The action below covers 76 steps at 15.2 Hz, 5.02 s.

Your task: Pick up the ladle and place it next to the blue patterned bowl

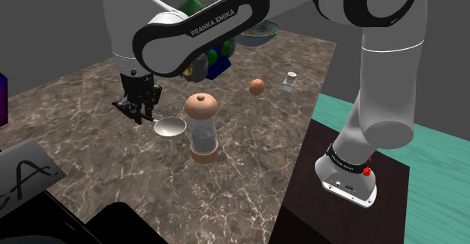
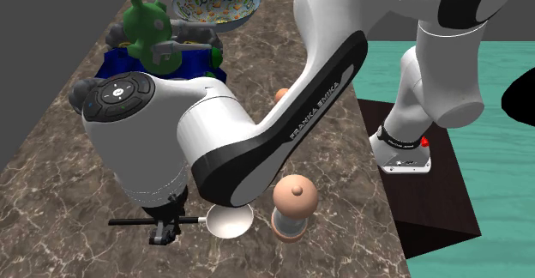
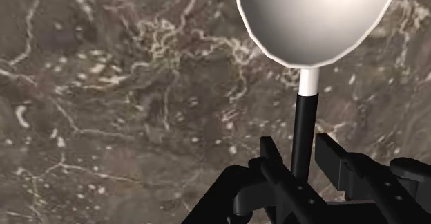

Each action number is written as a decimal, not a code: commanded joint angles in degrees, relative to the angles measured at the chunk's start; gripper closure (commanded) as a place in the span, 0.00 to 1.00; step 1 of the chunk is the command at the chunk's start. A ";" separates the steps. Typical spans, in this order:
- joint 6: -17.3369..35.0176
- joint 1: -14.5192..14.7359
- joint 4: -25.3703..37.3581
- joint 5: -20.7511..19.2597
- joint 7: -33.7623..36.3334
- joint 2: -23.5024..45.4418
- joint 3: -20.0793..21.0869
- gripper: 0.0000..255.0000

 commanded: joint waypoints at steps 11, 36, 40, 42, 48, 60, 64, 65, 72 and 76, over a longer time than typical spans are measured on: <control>-1.96 -0.06 1.24 0.48 -0.26 -0.70 0.26 1.00; -20.37 0.79 17.98 1.90 -1.19 -2.65 1.21 1.00; -23.77 1.32 21.97 1.65 -1.14 -2.04 1.26 1.00; -22.86 -0.21 18.84 2.85 -2.32 -4.45 1.24 1.00; -18.63 -7.50 2.78 9.87 -10.75 -17.34 -0.40 1.00; -17.49 -14.70 -17.18 18.21 -29.18 -35.92 -9.65 1.00; -18.16 -16.41 -21.40 18.86 -34.96 -40.17 -13.48 1.00; -18.36 -16.85 -22.29 18.89 -36.38 -41.09 -14.45 1.00; -20.02 -20.08 -26.73 17.91 -46.12 -45.88 -21.47 1.00; -21.01 -22.06 -27.86 16.71 -51.62 -47.30 -25.59 1.00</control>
